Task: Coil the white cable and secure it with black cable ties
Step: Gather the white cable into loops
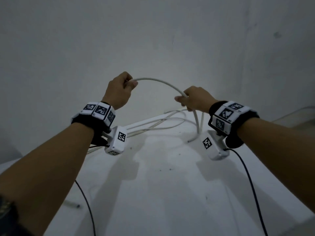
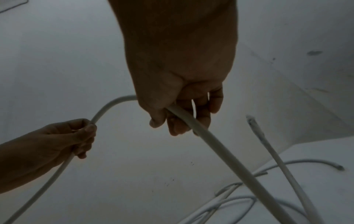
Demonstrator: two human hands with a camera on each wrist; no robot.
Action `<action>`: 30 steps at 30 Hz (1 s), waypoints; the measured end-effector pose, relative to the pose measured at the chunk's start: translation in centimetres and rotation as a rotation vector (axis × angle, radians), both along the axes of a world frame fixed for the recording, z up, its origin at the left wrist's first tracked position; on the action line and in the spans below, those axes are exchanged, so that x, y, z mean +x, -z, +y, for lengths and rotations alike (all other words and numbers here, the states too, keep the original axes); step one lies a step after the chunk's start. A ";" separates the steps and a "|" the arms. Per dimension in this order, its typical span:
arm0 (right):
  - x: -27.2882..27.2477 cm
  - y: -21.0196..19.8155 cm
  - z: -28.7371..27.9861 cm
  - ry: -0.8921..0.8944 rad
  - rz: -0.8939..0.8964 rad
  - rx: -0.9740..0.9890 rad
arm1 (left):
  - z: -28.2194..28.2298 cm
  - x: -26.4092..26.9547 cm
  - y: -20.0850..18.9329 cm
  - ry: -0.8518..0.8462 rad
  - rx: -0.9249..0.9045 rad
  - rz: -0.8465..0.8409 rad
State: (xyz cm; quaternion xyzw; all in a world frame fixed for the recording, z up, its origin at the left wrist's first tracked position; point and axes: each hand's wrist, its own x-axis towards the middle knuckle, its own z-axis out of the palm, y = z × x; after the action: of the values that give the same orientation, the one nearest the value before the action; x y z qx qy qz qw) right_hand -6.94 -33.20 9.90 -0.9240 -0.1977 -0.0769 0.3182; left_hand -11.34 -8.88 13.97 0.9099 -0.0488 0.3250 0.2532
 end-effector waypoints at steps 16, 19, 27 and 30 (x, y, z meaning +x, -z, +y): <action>-11.1 -2.7 -1.2 -0.199 0.391 1.277 | -4.5 -10.6 -5.5 0.130 -0.395 -0.093; -12.2 -3.2 -0.7 -0.272 0.505 1.392 | -4.9 -11.3 -5.0 0.163 -0.436 -0.069; -14.8 -5.7 0.0 -0.472 0.578 1.563 | -3.6 -12.8 -3.7 0.217 -0.522 -0.069; -15.7 -6.6 1.1 -0.505 0.549 1.582 | -3.4 -13.1 -3.2 0.138 -0.531 0.002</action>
State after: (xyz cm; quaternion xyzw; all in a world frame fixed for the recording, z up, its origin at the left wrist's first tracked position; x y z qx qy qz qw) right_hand -22.67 -32.06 16.45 -0.3463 -0.2015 0.1065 0.9100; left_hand -24.40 -12.24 17.19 0.8064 -0.0235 0.3076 0.5046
